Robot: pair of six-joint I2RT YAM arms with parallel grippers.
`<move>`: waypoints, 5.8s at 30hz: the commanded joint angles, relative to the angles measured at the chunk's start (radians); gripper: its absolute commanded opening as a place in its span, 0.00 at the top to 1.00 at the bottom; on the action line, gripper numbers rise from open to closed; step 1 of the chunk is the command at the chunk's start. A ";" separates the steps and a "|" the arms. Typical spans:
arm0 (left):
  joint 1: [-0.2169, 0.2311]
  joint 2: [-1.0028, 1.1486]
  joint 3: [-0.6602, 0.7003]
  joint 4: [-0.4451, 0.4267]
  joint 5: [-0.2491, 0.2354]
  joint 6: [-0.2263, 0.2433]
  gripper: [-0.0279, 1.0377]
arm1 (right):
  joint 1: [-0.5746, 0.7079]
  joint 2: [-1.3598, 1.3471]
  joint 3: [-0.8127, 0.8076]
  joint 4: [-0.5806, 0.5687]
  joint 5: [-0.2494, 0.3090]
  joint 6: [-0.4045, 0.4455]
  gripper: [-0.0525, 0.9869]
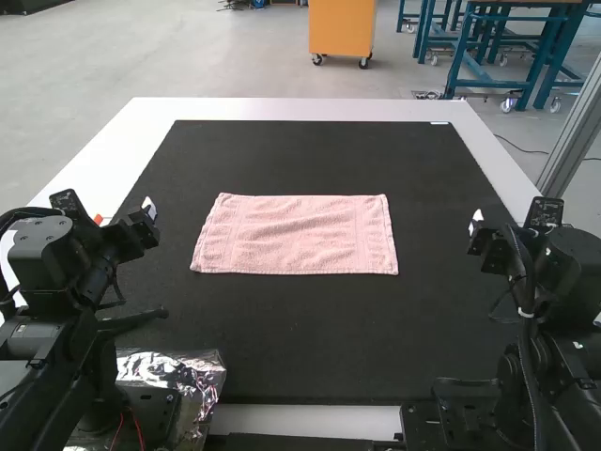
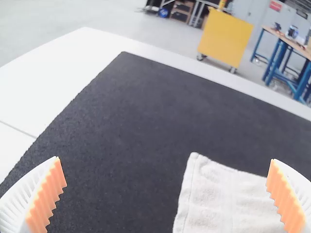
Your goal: Fold the towel.
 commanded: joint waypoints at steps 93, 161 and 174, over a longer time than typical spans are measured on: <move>-0.049 1.563 0.903 -0.068 0.219 0.282 0.07 | 0.068 1.579 0.909 -0.040 -0.413 -0.030 0.08; -0.049 2.048 1.160 0.066 0.249 0.403 0.95 | 0.174 2.124 1.237 0.037 -0.374 -0.073 0.97; -0.049 1.953 1.179 0.021 0.279 0.411 0.95 | 0.174 2.012 1.258 0.016 -0.390 -0.039 0.97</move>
